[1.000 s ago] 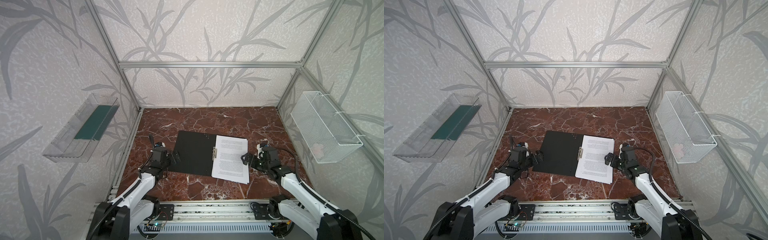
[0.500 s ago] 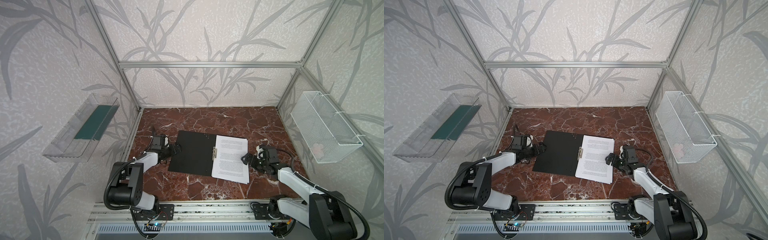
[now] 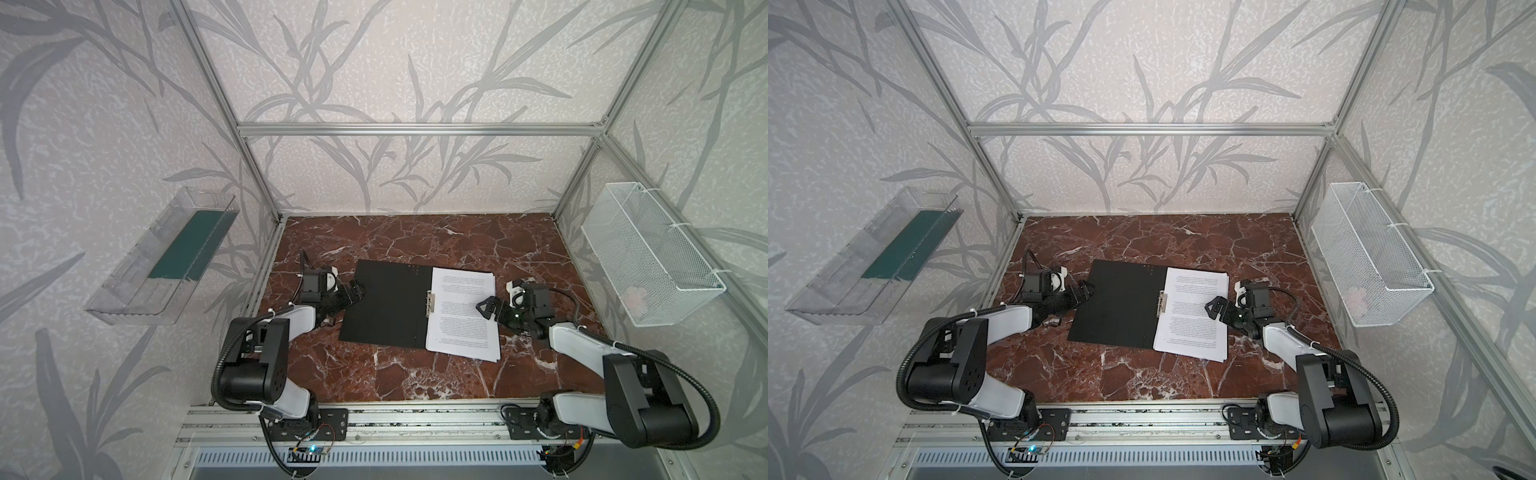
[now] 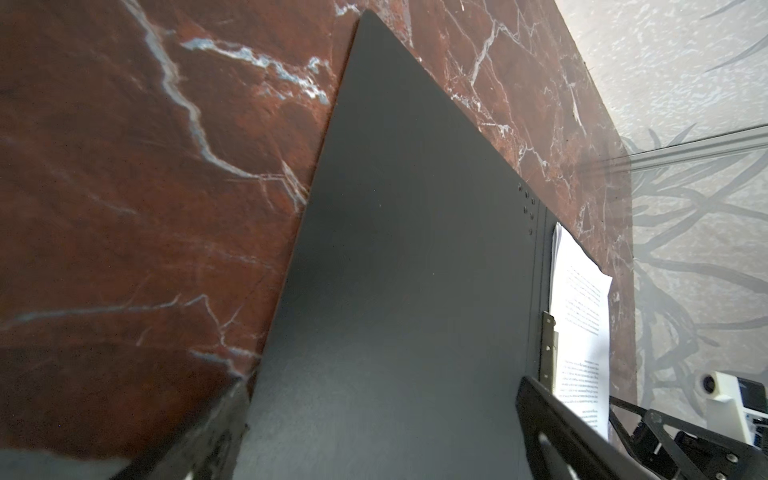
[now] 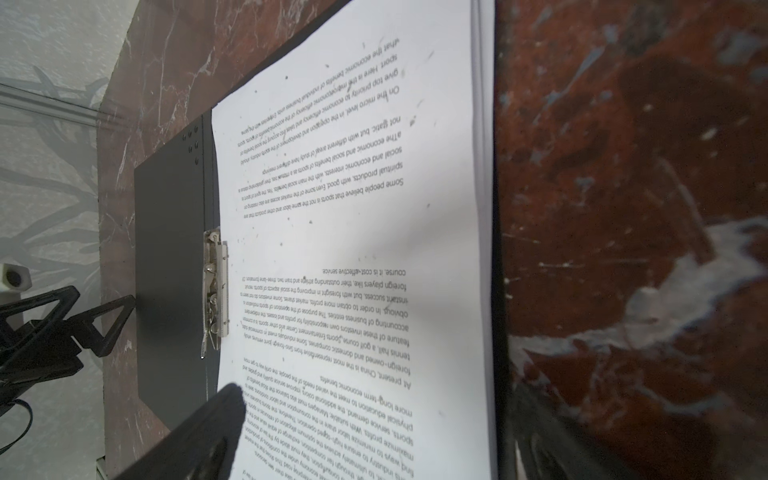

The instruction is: Put the files into the folder

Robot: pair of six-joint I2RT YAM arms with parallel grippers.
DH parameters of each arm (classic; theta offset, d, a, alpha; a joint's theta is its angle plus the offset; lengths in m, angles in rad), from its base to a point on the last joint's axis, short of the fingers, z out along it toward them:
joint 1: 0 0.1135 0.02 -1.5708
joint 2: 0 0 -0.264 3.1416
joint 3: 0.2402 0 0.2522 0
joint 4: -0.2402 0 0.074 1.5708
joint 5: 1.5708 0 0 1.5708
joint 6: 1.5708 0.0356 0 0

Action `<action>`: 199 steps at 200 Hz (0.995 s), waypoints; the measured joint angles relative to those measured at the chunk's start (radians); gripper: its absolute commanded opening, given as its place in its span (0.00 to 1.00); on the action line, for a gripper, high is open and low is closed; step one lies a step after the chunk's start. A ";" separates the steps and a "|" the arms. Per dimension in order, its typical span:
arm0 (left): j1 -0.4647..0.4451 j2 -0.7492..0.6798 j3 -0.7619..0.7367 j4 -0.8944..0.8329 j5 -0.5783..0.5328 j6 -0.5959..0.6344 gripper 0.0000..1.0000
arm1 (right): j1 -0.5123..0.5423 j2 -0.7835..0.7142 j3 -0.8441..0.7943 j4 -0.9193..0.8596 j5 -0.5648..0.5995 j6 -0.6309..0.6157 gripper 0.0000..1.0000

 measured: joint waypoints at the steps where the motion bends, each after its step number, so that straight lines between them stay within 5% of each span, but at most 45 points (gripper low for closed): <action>1: -0.001 -0.002 0.000 0.000 0.000 -0.001 0.99 | 0.000 0.000 0.000 0.000 0.000 0.000 1.00; 54: -0.088 -0.309 0.008 -0.028 -0.025 -0.053 0.99 | 0.000 0.002 0.000 0.005 0.009 -0.004 1.00; 96: -0.307 -0.476 0.095 -0.103 -0.036 -0.070 0.99 | 0.026 0.010 0.000 0.018 -0.012 0.011 1.00; 157: -0.740 -0.354 0.241 -0.201 -0.155 -0.074 0.99 | 0.140 0.077 0.061 0.031 -0.063 0.146 0.99; 180: -0.795 -0.299 0.282 -0.225 -0.221 -0.060 0.99 | 0.137 0.069 0.119 -0.026 -0.037 0.159 0.99; 199: -0.735 -0.339 0.265 -0.270 -0.280 -0.056 0.99 | 0.128 0.032 0.137 -0.068 -0.004 0.153 0.99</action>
